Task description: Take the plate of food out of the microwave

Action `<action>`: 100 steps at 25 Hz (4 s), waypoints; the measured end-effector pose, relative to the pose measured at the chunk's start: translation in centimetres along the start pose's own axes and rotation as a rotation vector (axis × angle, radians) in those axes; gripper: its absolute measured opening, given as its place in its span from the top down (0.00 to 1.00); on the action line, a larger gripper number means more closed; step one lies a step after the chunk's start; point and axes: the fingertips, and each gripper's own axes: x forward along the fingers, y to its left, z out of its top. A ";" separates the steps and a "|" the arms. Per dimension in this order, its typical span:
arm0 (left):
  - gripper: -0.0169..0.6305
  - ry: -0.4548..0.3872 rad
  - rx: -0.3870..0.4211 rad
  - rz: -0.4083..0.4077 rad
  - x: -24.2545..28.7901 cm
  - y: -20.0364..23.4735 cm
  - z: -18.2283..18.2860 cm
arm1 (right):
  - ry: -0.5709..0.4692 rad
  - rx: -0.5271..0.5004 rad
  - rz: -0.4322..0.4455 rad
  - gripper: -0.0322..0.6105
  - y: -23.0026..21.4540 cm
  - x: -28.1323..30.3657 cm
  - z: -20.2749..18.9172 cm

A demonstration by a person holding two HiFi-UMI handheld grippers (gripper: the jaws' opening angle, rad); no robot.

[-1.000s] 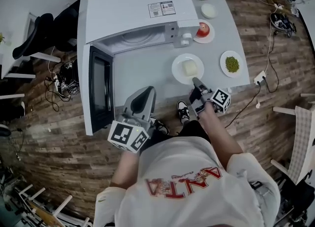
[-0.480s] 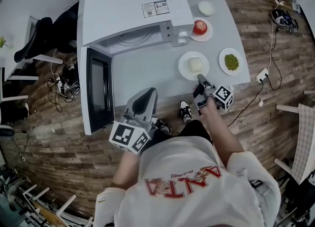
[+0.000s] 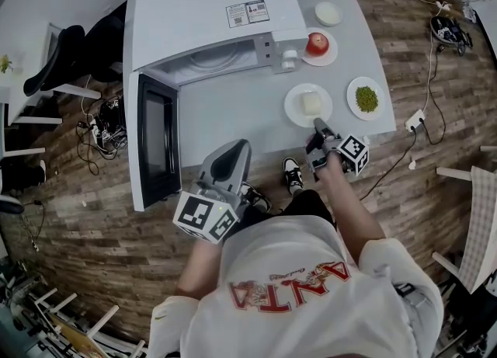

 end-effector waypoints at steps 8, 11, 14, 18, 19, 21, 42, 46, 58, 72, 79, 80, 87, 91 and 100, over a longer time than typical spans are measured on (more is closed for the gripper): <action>0.96 -0.005 0.002 0.005 -0.5 0.2 -0.7 | 0.005 0.008 -0.010 0.92 -0.2 0.1 0.0; 0.96 0.007 -0.003 0.003 -0.4 0.2 -0.6 | 0.019 -0.026 0.007 0.92 0.4 0.2 0.0; 0.96 0.008 -0.005 -0.001 -0.4 0.2 -0.6 | 0.039 -0.061 0.029 0.84 1.0 0.4 -0.2; 0.96 0.010 -0.013 -0.001 -0.3 0.5 -0.8 | 0.068 -0.150 0.051 0.69 2.0 0.6 -0.5; 0.96 0.011 -0.017 0.001 -0.3 0.6 -0.9 | 0.075 -0.178 0.052 0.65 2.3 0.6 -0.6; 0.96 0.010 -0.025 0.004 -0.3 0.8 -1.0 | 0.098 -0.243 0.046 0.59 2.6 0.7 -0.8; 0.96 0.019 -0.065 0.016 -0.6 2.3 -1.1 | 0.453 -1.162 -0.180 0.52 0.8 0.7 -4.3; 0.96 0.014 -0.066 0.021 -0.6 2.7 -1.4 | 0.467 -1.258 -0.226 0.52 0.3 0.7 -4.1; 0.96 0.022 -0.066 0.032 -0.7 3.2 -1.8 | 0.510 -1.208 -0.294 0.62 -1.6 -0.3 -3.9; 0.96 -0.052 -0.074 0.007 -0.8 2.7 1.2 | 0.292 -1.271 -0.120 0.95 8.3 -1.8 -2.8; 0.96 -0.096 0.068 0.027 -1.0 1.8 4.5 | 0.189 -1.418 0.046 0.95 17.3 -3.2 -4.9; 0.96 -0.100 0.093 0.031 -1.1 1.8 4.9 | 0.169 -1.446 0.069 0.95 18.7 -3.4 -5.2; 0.96 -0.116 0.210 0.079 -2.0 1.4 8.1 | 0.030 -1.539 0.268 0.95 28.5 -6.7 -7.1; 0.96 -0.138 0.227 0.092 -2.9 1.4 9.7 | -0.030 -1.557 0.365 0.95 32.7 -8.9 -7.9; 0.96 -0.174 0.234 0.106 -4.0 1.5 11.3 | -0.059 -1.577 0.467 0.95 36.4 -11.3 -9.2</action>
